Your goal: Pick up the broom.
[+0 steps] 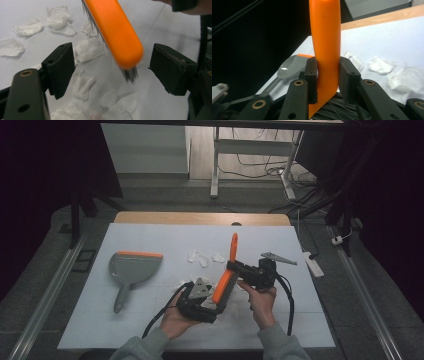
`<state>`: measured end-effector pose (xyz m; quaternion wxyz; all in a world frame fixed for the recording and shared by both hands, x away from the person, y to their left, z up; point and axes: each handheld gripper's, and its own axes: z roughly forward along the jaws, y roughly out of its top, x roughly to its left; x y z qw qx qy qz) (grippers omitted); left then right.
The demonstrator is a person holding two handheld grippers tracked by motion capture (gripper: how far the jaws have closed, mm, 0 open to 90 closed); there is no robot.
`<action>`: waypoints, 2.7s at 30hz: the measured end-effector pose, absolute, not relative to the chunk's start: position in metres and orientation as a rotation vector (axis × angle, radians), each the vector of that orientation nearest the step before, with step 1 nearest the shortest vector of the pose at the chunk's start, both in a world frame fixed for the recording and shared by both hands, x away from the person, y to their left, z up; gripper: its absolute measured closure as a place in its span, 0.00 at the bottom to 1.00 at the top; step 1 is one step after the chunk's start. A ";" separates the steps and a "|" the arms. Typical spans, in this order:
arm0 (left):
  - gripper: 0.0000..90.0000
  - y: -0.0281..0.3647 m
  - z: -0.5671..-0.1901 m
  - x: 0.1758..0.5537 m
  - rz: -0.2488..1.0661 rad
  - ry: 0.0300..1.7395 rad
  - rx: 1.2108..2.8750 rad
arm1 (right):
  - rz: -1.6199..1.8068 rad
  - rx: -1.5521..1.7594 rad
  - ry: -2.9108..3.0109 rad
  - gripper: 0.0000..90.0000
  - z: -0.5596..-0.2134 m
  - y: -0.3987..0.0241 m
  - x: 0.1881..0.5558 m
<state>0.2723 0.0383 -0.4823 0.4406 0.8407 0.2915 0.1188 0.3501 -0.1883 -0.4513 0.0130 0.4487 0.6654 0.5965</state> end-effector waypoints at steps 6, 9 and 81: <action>0.35 0.033 -0.489 0.278 0.320 0.751 2.038 | 1.895 1.434 2.013 0.79 -0.454 -0.185 0.346; 0.46 0.031 -0.492 0.279 0.341 0.760 2.024 | 1.914 1.449 2.009 0.79 -0.455 -0.183 0.344; 0.89 0.072 -0.463 0.286 0.349 0.546 2.516 | 1.032 0.403 2.650 0.43 -0.417 -0.130 0.311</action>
